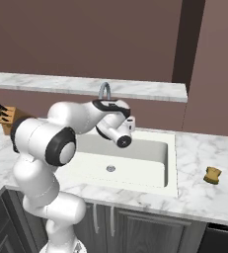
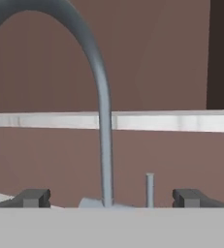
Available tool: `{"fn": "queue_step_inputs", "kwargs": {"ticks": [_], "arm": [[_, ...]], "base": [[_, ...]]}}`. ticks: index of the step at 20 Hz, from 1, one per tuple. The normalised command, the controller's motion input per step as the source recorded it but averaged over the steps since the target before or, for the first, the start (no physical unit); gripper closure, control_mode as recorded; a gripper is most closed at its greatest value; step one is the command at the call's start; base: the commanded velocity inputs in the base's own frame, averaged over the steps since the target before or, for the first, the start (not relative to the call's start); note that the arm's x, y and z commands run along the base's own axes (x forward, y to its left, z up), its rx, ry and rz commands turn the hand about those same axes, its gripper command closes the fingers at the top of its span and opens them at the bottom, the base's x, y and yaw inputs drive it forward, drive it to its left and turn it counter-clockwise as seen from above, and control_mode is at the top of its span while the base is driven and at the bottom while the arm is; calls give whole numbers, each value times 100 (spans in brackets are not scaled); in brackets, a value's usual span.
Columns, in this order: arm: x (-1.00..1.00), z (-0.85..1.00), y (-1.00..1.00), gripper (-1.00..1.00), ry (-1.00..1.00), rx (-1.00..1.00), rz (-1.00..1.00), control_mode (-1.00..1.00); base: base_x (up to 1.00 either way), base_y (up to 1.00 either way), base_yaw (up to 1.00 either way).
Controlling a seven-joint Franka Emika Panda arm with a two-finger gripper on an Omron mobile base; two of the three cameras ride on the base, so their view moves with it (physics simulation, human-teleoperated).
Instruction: Soak the sponge with water for a few seconds and then drop it inside the sink.
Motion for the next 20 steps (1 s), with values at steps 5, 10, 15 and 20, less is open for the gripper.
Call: {"fn": "queue_step_inputs", "kwargs": {"ticks": [5,10,15,20], "arm": [[26,0,0,-100,0,1,0,-100],[17,-2,0,-100,0,2,0,-100],[10,-10,0,-100,0,3,0,-100],[3,-17,0,-100,0,3,0,-100]], "base": [[0,0,0],[0,0,0],[0,0,0],[0,0,0]]}}
